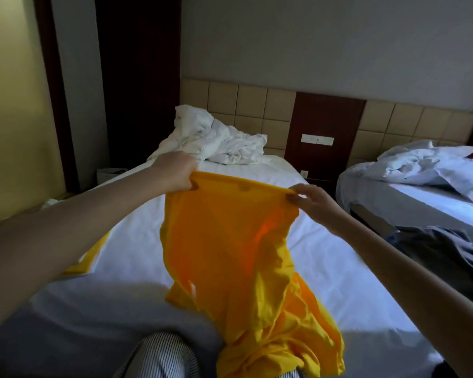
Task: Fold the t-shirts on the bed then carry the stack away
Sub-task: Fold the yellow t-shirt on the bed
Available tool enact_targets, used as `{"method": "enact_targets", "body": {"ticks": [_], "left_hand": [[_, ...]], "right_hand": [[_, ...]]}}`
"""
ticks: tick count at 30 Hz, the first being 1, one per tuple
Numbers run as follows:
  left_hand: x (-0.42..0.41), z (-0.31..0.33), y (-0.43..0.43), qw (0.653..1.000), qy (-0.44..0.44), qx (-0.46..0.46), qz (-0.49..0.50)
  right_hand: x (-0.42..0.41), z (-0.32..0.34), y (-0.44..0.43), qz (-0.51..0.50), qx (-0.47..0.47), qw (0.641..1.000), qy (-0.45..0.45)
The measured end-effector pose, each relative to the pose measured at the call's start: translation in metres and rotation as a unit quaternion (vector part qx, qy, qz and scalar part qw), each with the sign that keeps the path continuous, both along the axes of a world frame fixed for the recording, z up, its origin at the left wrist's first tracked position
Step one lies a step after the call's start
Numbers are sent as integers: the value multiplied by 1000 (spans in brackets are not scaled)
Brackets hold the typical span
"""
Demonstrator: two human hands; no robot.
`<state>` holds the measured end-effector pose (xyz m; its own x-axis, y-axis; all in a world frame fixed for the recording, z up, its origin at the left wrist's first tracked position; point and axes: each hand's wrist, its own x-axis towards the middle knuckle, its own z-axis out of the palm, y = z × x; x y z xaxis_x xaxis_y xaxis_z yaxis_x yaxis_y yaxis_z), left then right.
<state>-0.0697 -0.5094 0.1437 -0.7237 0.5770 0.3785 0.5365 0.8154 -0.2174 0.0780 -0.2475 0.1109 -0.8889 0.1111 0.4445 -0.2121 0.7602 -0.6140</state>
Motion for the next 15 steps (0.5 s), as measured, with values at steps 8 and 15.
{"method": "enact_targets", "body": {"ticks": [8, 15], "left_hand": [[-12, -13, 2, 992, 107, -65, -1], [-23, -32, 17, 943, -70, 306, -108]], "right_hand": [[-3, 1, 19, -196, 379, 879, -214], [2, 20, 38, -133, -4, 990, -52]]}}
